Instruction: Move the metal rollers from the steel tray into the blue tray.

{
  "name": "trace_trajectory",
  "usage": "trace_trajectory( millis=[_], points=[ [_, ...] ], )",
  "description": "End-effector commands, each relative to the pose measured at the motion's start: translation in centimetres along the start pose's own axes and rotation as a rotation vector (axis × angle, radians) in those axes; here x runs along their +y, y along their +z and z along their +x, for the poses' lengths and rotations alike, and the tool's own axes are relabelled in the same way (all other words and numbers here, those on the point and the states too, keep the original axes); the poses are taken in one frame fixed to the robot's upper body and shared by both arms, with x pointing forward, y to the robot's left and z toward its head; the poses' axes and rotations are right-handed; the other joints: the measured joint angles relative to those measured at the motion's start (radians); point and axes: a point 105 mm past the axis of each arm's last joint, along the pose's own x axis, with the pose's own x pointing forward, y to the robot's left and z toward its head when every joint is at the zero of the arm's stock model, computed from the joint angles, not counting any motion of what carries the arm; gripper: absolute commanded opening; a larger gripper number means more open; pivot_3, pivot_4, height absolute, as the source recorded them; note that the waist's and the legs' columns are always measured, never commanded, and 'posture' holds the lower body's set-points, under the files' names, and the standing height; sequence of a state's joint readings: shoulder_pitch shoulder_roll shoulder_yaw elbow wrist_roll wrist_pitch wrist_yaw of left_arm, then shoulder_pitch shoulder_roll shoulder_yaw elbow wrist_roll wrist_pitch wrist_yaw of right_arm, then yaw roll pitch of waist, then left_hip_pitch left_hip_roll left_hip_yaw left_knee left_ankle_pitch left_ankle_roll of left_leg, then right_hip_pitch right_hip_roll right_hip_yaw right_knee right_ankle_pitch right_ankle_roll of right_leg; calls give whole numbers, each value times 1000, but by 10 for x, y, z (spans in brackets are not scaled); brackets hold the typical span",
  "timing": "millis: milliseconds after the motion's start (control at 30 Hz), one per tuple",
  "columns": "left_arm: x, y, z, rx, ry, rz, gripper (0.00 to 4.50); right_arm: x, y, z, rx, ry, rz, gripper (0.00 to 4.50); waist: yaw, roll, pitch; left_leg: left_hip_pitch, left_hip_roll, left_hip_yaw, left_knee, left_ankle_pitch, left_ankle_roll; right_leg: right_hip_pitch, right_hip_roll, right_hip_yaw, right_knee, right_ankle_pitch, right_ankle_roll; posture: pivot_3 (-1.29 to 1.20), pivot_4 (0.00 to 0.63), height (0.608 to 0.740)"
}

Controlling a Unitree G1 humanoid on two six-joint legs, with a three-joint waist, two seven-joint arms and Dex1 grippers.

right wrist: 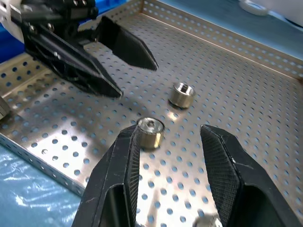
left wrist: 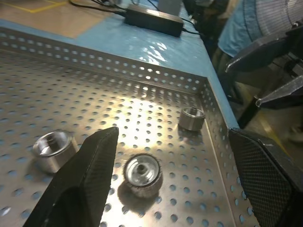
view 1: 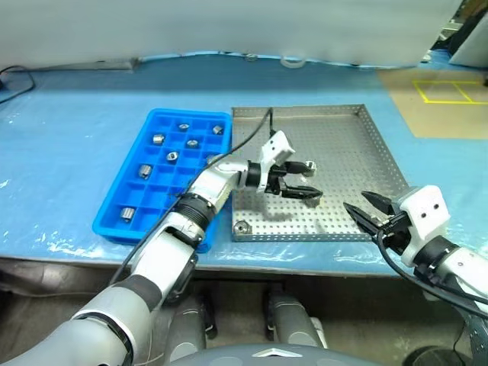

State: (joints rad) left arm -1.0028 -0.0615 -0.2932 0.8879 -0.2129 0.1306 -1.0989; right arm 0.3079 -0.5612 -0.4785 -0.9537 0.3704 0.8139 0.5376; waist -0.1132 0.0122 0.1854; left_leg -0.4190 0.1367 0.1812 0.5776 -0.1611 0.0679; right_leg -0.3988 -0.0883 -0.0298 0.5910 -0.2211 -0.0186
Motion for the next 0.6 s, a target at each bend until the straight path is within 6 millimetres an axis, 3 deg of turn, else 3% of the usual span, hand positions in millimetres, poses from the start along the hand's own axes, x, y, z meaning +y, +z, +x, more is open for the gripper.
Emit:
trace_trajectory(
  millis=[33, 300, 600],
  points=[
    [6, -10, 13, 51, 56, 31, 3906, 1, 9, -9, -29, -42, -25, 2018, -25, 0, 0, 0, 0, 0, 0, -1, 2, 2, 0, -1, -3, 0, 1, -723, 150, 740],
    [10, -19, 28, 87, 135, 44, 3906, -2, 8, -8, -21, -54, -30, 2018, -113, 0, 0, -1, -3, -2, 4, -7, 12, 11, -3, -5, -14, 2, -1, -708, 150, 740],
    [14, -27, 26, 103, 185, 40, 3906, -4, 8, -2, -20, -36, -41, 2018, -144, 0, 0, -2, -6, -4, 5, -9, 17, 16, -7, -10, -19, 4, -5, -684, 150, 740]
  ],
)
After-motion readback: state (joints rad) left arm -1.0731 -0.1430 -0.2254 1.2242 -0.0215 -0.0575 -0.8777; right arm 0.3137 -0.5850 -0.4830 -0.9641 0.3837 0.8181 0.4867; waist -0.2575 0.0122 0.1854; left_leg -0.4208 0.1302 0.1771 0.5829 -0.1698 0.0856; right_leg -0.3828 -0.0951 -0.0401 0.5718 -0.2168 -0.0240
